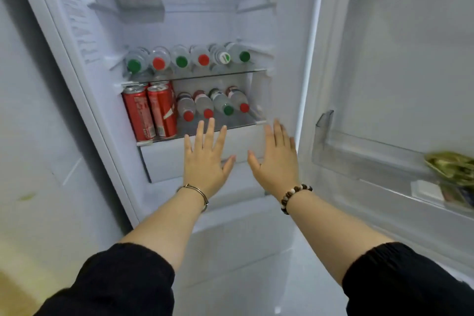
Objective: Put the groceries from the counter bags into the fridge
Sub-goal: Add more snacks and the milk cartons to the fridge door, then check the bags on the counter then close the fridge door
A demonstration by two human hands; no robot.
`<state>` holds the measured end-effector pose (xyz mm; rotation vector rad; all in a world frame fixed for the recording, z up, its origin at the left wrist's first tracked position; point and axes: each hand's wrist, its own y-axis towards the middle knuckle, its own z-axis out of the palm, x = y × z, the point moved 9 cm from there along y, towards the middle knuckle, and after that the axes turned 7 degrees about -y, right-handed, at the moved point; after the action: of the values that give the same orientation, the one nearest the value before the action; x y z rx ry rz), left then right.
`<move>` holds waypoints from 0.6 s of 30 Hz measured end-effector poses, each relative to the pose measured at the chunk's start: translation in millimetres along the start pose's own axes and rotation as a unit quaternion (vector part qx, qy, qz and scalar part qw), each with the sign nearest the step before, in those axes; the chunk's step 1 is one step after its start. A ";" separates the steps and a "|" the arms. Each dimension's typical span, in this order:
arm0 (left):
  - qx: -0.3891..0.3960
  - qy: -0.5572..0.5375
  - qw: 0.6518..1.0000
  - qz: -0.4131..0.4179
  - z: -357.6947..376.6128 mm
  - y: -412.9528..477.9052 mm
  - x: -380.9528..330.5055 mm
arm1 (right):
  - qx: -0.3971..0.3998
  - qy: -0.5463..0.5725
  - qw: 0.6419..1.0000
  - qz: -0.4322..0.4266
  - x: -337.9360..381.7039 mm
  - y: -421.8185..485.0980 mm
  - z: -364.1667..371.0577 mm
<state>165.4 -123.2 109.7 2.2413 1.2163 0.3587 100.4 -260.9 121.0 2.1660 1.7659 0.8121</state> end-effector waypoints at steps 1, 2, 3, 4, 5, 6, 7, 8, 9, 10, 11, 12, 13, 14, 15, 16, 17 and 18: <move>0.011 -0.008 1.000 0.005 7.9 -11.6 -11.8 | 0.013 -0.004 1.000 0.006 -11.0 -16.1 3.9; 0.021 -0.011 1.000 0.012 15.1 -23.3 -24.5 | 0.027 -0.009 1.000 0.012 -22.8 -32.9 7.5; 0.031 -0.013 0.999 0.018 21.8 -35.0 -37.3 | 0.042 -0.014 0.999 0.015 -35.1 -49.9 10.2; 0.041 -0.014 0.999 0.022 28.0 -47.0 -50.6 | 0.058 -0.016 0.998 0.019 -47.6 -67.7 12.3; 0.051 -0.017 0.998 0.024 33.4 -59.0 -64.1 | 0.072 -0.019 0.997 0.023 -60.7 -86.0 13.6; 0.061 -0.022 0.998 0.025 38.4 -71.2 -78.3 | 0.085 -0.021 0.996 0.030 -74.8 -104.1 13.9; 0.076 -0.028 0.996 0.025 43.0 -83.6 -94.3 | 0.096 -0.028 0.994 0.041 -90.3 -122.6 12.7; 0.086 -0.032 0.995 0.024 46.3 -95.2 -111.2 | 0.103 -0.037 0.992 0.057 -107.2 -141.1 9.5; 0.103 -0.037 0.994 0.024 50.3 -107.0 -128.5 | 0.107 -0.044 0.990 0.075 -124.4 -159.2 4.9; 0.121 -0.038 0.991 0.029 53.8 -118.5 -147.6 | 0.109 -0.050 0.988 0.095 -142.0 -177.0 -2.2; 0.142 -0.041 0.988 0.040 56.8 -131.2 -175.1 | 0.112 -0.057 0.985 0.116 -164.5 -199.2 -14.0; 0.161 -0.044 0.985 0.052 59.6 -140.4 -194.2 | 0.114 -0.065 0.983 0.128 -179.8 -214.3 -21.4; 0.183 -0.055 0.979 0.069 62.1 -150.8 -218.8 | 0.115 -0.079 0.980 0.141 -197.3 -231.9 -32.0; 0.202 -0.069 0.972 0.093 62.3 -162.3 -250.8 | 0.113 -0.094 0.976 0.158 -217.2 -252.7 -47.7; 0.219 -0.083 0.965 0.116 62.6 -173.9 -282.5 | 0.109 -0.107 0.972 0.177 -237.0 -273.7 -64.1; 0.225 -0.102 0.959 0.140 60.9 -184.5 -314.7 | 0.105 -0.122 0.967 0.197 -257.5 -295.7 -80.3; 0.228 -0.120 0.952 0.164 58.1 -194.5 -347.8 | 0.101 -0.137 0.961 0.219 -277.6 -318.8 -97.7; 0.232 -0.138 0.945 0.187 53.9 -204.2 -381.4 | 0.097 -0.151 0.954 0.240 -297.1 -342.4 -115.2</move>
<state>-159.2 -371.2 -42.6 2.8174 0.7785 -0.1234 -281.6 -479.0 -37.8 2.7291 1.2290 0.3699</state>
